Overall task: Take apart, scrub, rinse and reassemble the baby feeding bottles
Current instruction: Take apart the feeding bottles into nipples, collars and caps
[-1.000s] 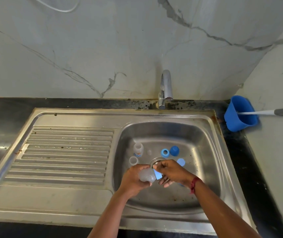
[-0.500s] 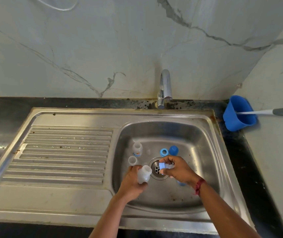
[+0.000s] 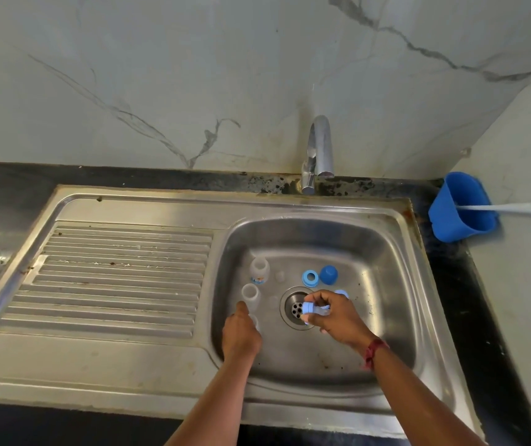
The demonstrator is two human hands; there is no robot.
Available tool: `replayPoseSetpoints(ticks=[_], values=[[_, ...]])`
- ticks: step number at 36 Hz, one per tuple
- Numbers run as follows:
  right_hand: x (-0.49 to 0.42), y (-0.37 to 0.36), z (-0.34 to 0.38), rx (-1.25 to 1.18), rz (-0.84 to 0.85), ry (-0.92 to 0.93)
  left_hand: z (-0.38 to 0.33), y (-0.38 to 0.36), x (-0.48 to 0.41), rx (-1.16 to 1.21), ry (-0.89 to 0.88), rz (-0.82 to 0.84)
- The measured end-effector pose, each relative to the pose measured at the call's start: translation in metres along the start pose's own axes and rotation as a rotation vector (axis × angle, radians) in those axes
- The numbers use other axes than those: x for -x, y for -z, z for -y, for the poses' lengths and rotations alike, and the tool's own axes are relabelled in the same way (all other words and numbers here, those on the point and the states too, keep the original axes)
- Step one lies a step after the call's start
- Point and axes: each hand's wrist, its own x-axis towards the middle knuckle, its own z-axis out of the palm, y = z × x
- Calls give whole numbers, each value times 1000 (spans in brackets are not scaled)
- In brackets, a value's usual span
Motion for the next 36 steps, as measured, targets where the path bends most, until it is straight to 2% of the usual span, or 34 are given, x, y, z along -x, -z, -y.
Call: replayPoseSetpoints(ticks=[8,30,36], values=[[-6,3,2,34,-55,18,1,-7,-9,108,85,8],[-1,10,5,29,-121,18,0,-2,-9,76,110,88],[-2,10,8,-10,-131,22,0,7,-1,85,163,-8]])
